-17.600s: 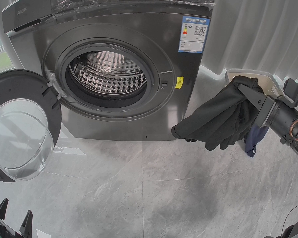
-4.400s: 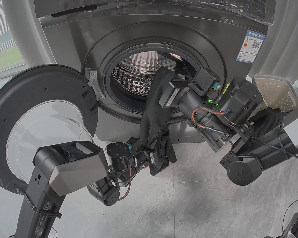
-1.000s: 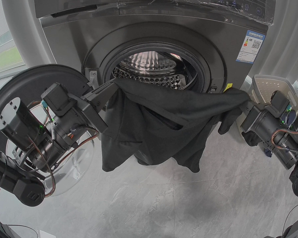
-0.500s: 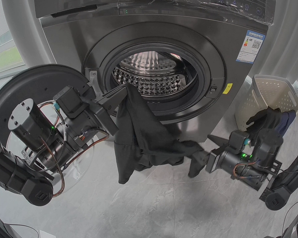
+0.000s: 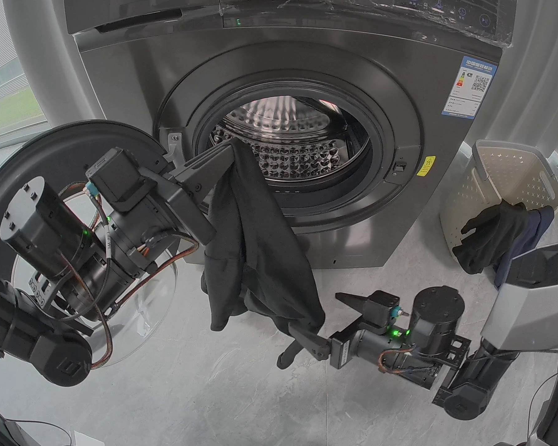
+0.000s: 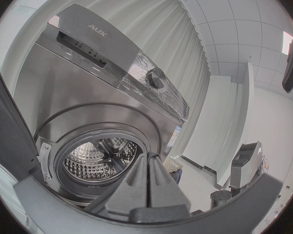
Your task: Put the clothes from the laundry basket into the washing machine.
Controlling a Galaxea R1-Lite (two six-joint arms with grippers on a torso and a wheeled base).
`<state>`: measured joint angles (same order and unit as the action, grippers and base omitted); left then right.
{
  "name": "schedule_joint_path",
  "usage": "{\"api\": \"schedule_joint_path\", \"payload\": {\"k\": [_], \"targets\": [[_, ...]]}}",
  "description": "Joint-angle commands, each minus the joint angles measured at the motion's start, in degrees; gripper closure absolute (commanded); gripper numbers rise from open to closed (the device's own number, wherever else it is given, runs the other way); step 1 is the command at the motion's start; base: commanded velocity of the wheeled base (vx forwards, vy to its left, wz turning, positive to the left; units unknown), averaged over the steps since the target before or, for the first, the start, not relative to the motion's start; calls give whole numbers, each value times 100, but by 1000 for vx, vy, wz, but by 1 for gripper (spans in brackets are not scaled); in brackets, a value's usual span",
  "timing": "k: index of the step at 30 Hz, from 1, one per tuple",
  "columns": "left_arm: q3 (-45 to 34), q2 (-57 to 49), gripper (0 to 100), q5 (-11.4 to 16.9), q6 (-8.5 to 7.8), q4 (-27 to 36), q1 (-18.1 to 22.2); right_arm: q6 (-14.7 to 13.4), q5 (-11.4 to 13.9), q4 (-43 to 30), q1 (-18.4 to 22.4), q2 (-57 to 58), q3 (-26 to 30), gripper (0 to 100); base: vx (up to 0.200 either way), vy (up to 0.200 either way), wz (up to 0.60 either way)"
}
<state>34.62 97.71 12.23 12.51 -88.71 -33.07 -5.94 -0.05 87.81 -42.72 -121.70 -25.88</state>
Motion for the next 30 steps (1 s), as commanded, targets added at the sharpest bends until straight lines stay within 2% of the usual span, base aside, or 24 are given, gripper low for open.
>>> {"api": "schedule_joint_path", "payload": {"k": [1, 6, 9, 14, 20, 22, 24, 25, 30], "targets": [[-8, -32, 100, -1, -3, -6, -24, 5, 84, 52, -237, -434, -321, 0, 0, 0, 0], [-26, 3, 100, -1, -11, -6, -33, -30, 216, 61, -325, -636, -1059, 0, 0, 0, 0], [-26, 29, 100, -10, -20, 3, -15, -65, 260, 61, -404, -715, -1288, 0, 0, 0, 0], [-26, 73, 100, -10, -20, 3, -6, -241, 348, 70, -589, -671, -1305, 0, 0, 0, 0], [-26, 91, 100, -10, -29, 3, -15, -276, 339, 70, -624, -706, -1429, 0, 0, 0, 0], [-26, 91, 100, -10, -29, 3, -15, -259, 295, 70, -598, -732, -1516, 0, 0, 0, 0], [-34, 91, 100, -10, -38, 3, -15, -259, 110, 61, -466, -943, -1763, 0, 0, 0, 0], [-34, 91, 100, -10, -38, 3, -15, -241, -101, 61, -334, -987, -1771, 0, 0, 0, 0], [-34, 91, 100, -10, -38, 3, -15, -241, -224, 61, -105, -829, -1560, 0, 0, 0, 0]]}}
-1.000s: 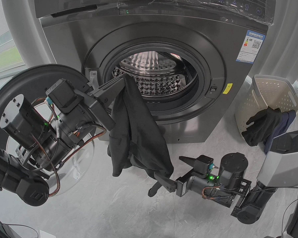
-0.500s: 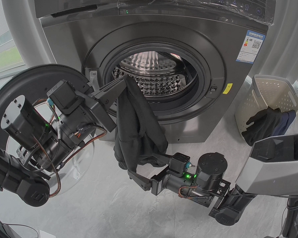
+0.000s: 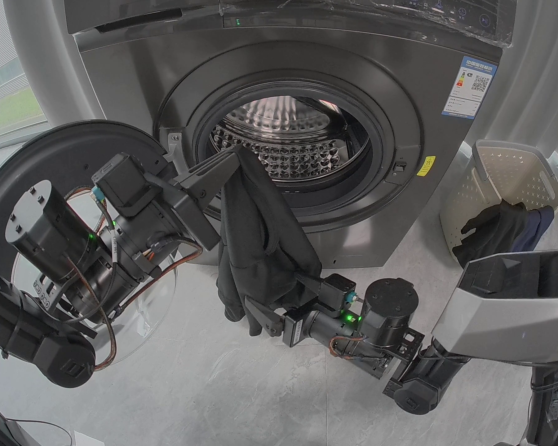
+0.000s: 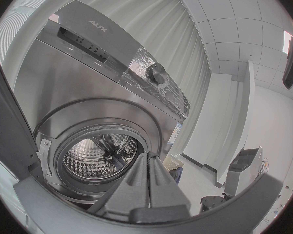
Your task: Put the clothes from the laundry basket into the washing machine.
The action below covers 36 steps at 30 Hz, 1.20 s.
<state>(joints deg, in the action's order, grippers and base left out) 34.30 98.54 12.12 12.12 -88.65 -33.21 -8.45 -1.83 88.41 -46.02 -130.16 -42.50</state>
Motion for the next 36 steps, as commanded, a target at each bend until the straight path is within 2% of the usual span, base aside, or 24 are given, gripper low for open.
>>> {"api": "schedule_joint_path", "payload": {"k": [1, 9, 14, 20, 24, 27, 31, 36], "targets": [[-3, 8, 100, 1, 1, -3, -2, 10, -46, 1, 260, 70, 128, 0, 0, 0, 0], [-11, -1, 100, 1, 1, -3, -10, 10, -63, -43, 585, 157, 136, 0, 0, 0, 0], [-29, 8, 100, 1, 1, -3, -10, 27, -160, -87, 673, 157, 75, 0, 0, 0, 0], [-29, 8, 100, 1, 1, -3, -10, 63, -151, -113, 752, 131, -4, 0, 0, 0, 0], [-29, 8, 100, 1, -8, -3, -19, 107, -46, -122, 744, -18, -356, 0, 0, 0, 0], [-29, -1, 100, 1, -8, -12, -10, 256, 385, -113, 735, -405, -620, 0, 0, 0, 0], [-3, -36, 100, 1, 1, -3, -10, 291, 666, -69, 629, -669, -804, 0, 0, 0, 0], [41, -124, 100, 10, 19, -3, -10, 291, 710, -69, 471, -880, -1147, 0, 0, 0, 0]]}}
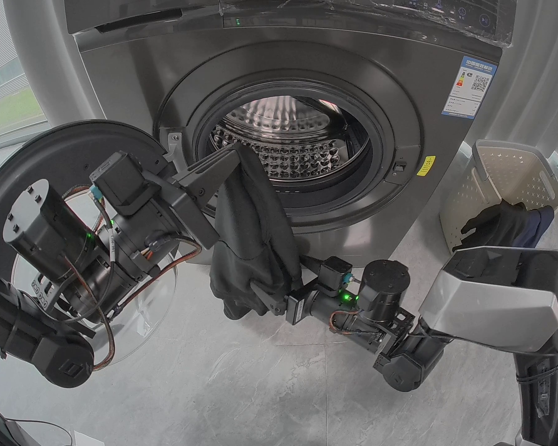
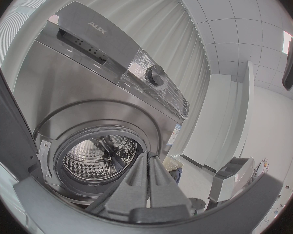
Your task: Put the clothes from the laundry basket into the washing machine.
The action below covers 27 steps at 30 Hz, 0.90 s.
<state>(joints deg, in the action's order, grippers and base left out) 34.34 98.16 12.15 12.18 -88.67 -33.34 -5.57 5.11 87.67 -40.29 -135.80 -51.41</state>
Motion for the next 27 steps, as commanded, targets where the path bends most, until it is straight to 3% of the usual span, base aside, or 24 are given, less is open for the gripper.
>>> {"api": "schedule_joint_path", "payload": {"k": [1, 7, 12, 18, 19, 27], "targets": [[38, -113, 100, 6, 13, -1, 3, 3, 17, 4, -111, -350, -300, 0, 0, 0, 0], [29, -139, 100, 6, 21, -1, 3, 3, -45, -5, -199, -579, -642, 0, 0, 0, 0], [46, -157, 100, 6, 39, -1, 3, -14, -335, -40, -190, -851, -1038, 0, 0, 0, 0], [46, -157, 100, 6, 39, -10, 3, -67, -432, -40, -190, -948, -1249, 0, 0, 0, 0], [46, -157, 100, 6, 48, -1, 3, -84, -502, -31, -199, -948, -1302, 100, 0, 0, 0], [46, -157, 100, -3, 57, 8, 82, -172, -564, 39, 109, -473, -1020, 100, 0, 0, 0]]}}
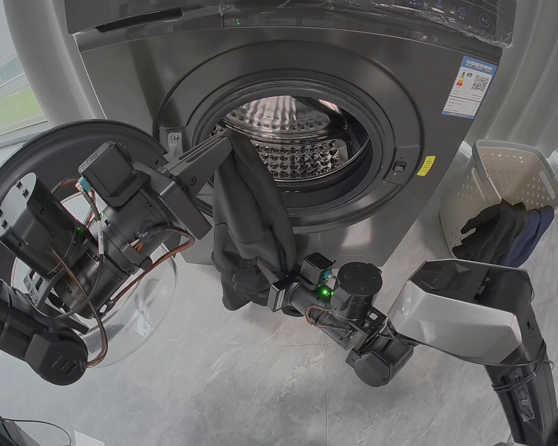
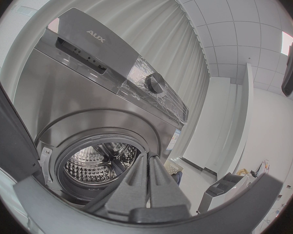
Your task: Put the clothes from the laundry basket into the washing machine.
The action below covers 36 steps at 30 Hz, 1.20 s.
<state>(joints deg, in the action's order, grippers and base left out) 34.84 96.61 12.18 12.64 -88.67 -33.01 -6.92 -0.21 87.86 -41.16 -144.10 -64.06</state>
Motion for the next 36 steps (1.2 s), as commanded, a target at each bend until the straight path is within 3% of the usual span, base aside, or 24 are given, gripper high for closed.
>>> {"api": "schedule_joint_path", "payload": {"k": [1, 6, 14, 21, 28, 29, 34, 36], "targets": [[-4, -2, 100, -5, 10, 8, 58, -46, -41, 21, 204, 383, 271, 100, 0, 0, 0], [-39, 77, 100, -84, 19, 8, 269, -63, -50, 56, 538, 1341, 1045, 100, 0, 0, 0], [-232, 446, 100, -242, -7, 8, 462, -55, -41, 47, 688, 2422, 1801, 100, 0, 0, 0], [-619, 877, 100, -233, -60, 8, 427, -55, -41, 47, 644, 2721, 1950, 100, 0, 0, 0], [-979, 1343, 100, -190, -297, -1, 392, -63, -58, 47, 574, 2721, 1871, 100, 0, 0, 0], [-997, 1352, 0, -181, -324, -1, 401, -63, -58, 47, 574, 2721, 1862, 100, 0, 0, 0], [-1269, 1396, 0, -128, -315, -1, 392, -63, -58, -5, 635, 2730, 1678, 100, 0, 0, 0], [-1594, 1527, 0, 57, -394, -10, 348, -63, -67, -41, 653, 2721, 1493, 100, 0, 0, 0]]}}
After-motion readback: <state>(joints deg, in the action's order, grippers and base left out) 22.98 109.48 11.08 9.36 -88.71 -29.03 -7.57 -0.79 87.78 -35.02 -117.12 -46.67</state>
